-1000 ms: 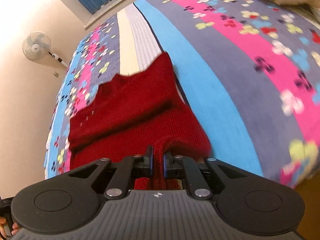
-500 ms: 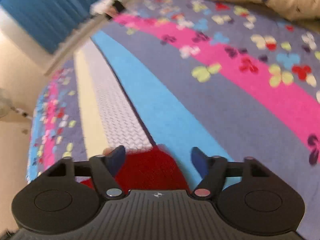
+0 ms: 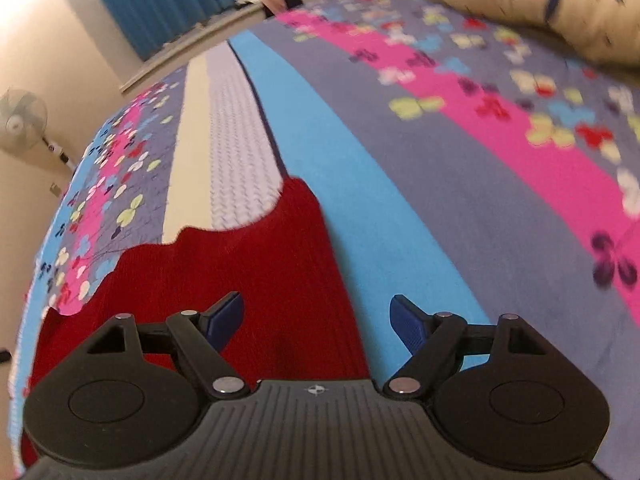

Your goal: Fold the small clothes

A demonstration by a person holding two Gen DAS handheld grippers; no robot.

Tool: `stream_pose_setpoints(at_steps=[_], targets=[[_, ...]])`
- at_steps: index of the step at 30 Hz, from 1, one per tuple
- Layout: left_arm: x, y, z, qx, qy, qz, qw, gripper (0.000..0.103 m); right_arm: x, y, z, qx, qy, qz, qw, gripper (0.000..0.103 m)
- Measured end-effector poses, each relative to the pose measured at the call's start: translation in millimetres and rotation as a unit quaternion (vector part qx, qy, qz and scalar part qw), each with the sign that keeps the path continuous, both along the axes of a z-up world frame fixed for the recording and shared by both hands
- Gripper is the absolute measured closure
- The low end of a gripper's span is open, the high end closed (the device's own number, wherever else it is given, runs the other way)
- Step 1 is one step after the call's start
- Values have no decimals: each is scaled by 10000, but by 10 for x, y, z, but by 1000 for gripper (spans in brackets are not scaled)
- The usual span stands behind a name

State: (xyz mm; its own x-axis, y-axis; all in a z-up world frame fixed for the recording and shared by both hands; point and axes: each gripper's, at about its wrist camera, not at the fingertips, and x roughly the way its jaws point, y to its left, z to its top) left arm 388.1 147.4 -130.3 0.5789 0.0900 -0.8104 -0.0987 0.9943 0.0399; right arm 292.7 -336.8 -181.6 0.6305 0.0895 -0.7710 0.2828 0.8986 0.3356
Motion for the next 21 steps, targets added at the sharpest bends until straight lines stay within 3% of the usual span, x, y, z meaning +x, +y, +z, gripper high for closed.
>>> stream_pose_setpoints(at_steps=[4, 8, 10, 13, 15, 16, 17, 18, 21], targets=[[254, -177, -162, 320, 71, -184, 9993, 5, 309, 156, 22, -607, -224, 235, 9976, 23], [412, -265, -382, 477, 193, -513, 9974, 32, 542, 263, -53, -1101, -312, 515, 9921, 31], [451, -290, -473, 664, 245, -571, 9959, 32, 611, 344, -99, -1424, -341, 710, 9867, 42], [510, -296, -630, 840, 432, -636, 9935, 26, 734, 421, -208, -1807, -272, 859, 9794, 42], [534, -273, -691, 790, 504, -641, 9935, 25, 815, 437, -315, -1874, -131, 954, 9775, 56], [534, -243, -688, 655, 529, -666, 9942, 35, 826, 460, -353, -1939, -116, 1014, 9757, 83], [531, -178, -663, 298, 550, -761, 9951, 76, 845, 487, -386, -2092, -35, 1112, 9715, 92], [522, -122, -627, 114, 577, -786, 9952, 92, 831, 510, -386, -2140, -56, 1167, 9698, 92], [415, -11, -378, 16, 353, -801, 9962, 92, 710, 447, -224, -1974, -358, 1016, 9744, 93]])
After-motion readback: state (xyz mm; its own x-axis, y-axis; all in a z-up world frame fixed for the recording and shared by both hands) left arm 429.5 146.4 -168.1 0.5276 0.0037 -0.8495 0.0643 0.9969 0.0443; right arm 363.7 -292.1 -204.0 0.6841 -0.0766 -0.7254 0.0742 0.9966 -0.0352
